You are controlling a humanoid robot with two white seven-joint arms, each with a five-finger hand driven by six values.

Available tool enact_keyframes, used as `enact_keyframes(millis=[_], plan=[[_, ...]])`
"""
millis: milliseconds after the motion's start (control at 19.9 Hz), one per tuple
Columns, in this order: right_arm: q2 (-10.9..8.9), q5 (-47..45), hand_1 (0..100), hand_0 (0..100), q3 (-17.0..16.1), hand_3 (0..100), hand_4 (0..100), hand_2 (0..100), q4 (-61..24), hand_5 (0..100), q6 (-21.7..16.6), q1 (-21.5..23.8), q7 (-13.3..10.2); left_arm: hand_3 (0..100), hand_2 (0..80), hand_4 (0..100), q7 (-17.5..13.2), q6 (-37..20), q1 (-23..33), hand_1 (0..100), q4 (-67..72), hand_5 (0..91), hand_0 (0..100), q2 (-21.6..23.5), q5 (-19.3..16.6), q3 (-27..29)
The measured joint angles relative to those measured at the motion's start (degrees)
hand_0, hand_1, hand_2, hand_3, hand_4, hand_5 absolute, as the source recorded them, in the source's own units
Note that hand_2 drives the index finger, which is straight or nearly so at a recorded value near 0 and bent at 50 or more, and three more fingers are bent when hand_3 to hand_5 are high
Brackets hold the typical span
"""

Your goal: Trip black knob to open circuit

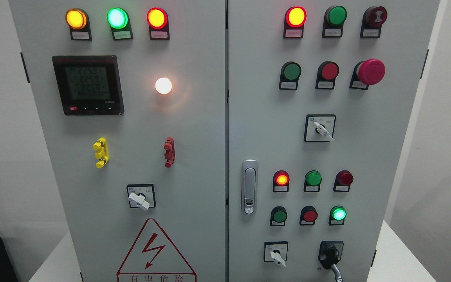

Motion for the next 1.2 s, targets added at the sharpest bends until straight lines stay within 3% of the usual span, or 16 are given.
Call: enact_keyframes(millis=[1203], plan=[[-0.56,-0.3,86,81,0.0,100,96,0,0.0,86,0.0,0.0,0.0,0,0.0,0,0.0,0.0,0.0,39,0.0,0.0,12,0.0,0.0,0.0]])
